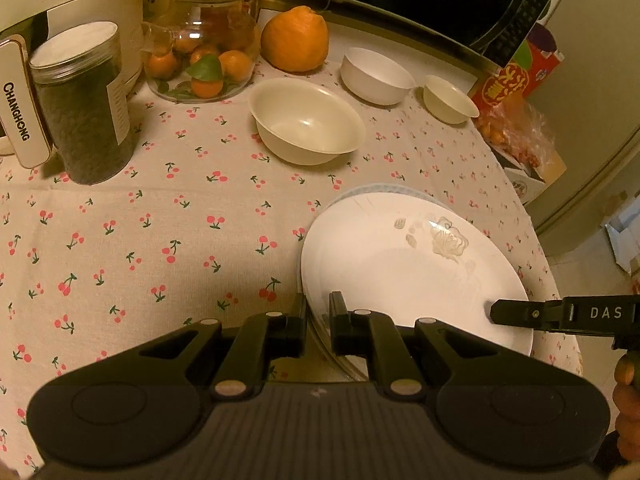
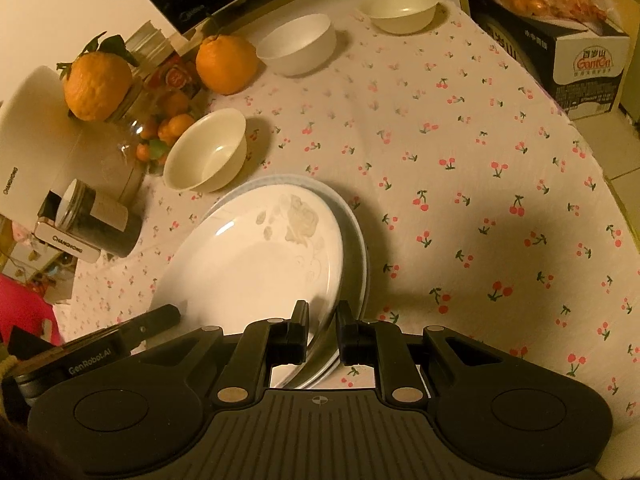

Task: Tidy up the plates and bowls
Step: 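Lower the white plate onto the blue plates and open both grippers, then move both grippers toward the cream bowls beside the jar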

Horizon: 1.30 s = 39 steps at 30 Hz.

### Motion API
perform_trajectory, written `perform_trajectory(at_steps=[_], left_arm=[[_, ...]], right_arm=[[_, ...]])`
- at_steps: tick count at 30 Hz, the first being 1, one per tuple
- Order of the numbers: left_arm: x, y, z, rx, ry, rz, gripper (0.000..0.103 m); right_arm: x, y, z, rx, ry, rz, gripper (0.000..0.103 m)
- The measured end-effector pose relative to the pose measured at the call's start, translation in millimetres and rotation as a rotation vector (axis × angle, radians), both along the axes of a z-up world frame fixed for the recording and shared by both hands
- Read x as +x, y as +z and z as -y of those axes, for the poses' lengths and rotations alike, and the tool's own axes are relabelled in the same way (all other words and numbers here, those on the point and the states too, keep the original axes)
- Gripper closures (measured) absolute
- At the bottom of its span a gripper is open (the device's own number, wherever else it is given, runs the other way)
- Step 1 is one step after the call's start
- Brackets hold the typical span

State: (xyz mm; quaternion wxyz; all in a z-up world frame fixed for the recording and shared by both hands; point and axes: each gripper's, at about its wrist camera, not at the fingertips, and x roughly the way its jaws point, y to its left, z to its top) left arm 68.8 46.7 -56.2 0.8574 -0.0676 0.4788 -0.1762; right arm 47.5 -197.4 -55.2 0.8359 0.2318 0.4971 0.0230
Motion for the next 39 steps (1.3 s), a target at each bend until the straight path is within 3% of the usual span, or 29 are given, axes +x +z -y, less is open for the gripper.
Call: perform_trajectory(at_steps=[10, 12, 15, 19, 25, 32, 39], left_arm=[[6.5, -0.8, -6.1, -0.043, 0.011, -0.040, 0.092], [7.2, -0.3, -6.4, -0.040, 0.017, -0.042, 0.083], [8.5, 1.5, -8.1, -0.045, 0.029, -0.041, 0.075], [13.9, 5.2, -13.0, -0.058, 0.058, -0.054, 0.049], [24.3, 12.0, -19.6, -0.064, 0.093, -0.050, 0.029], [36.9, 26.1, -23.9, -0.046, 0.149, 0.035, 0.008], [53.3, 32.5, -18.3, 0.023, 0.225, 0.180, 0.001]], right_arm=[[2.4, 1.7, 8.3, -0.026, -0.012, -0.016, 0.085], [2.1, 4.5, 10.9, -0.030, -0.019, -0.007, 0.083], [2.8, 8.3, 15.2, -0.026, -0.036, 0.012, 0.065], [7.3, 9.4, 25.3, 0.026, -0.060, 0.023, 0.043], [17.5, 13.6, 27.2, 0.044, -0.055, 0.050, 0.026], [37.8, 20.5, 27.1, 0.055, -0.062, 0.089, 0.014], [67.5, 19.7, 25.4, 0.064, -0.105, 0.103, 0.011]])
